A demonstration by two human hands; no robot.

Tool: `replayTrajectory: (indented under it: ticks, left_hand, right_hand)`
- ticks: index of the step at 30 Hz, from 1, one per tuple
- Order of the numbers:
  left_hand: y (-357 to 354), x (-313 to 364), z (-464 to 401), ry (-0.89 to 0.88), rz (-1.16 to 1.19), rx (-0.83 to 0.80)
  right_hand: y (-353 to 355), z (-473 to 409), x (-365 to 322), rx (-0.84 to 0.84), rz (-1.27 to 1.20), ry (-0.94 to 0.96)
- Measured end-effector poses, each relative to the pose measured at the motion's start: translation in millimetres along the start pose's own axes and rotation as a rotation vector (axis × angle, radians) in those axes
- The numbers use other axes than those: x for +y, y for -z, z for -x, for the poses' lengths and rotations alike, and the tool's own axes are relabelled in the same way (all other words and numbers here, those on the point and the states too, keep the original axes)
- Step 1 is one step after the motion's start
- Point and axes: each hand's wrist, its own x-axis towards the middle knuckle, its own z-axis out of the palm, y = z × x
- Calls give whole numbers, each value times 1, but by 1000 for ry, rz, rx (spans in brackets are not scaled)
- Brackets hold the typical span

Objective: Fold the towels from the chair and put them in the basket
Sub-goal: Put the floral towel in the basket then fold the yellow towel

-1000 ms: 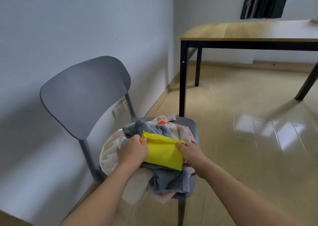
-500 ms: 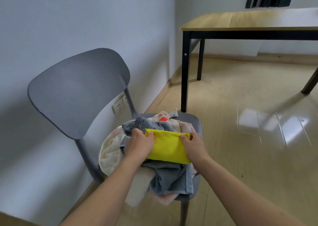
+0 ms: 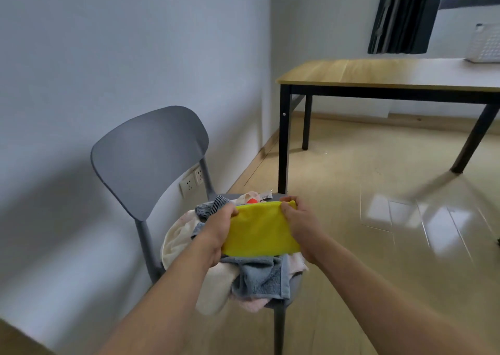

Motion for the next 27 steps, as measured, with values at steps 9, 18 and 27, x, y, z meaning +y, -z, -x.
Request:
replayTrajectory:
  ticks: [9,18,27]
  left_hand:
    - [6,9,34,-126,251,-251]
    - [-25,30,40,-563,-134,65]
    - [-65,39,-4,-700,-426,220]
  right_hand:
    - [24,35,-44,-3,77,176]
    - [46,36,-52,147,212,249]
    - [64,-16,-34,279,233,173]
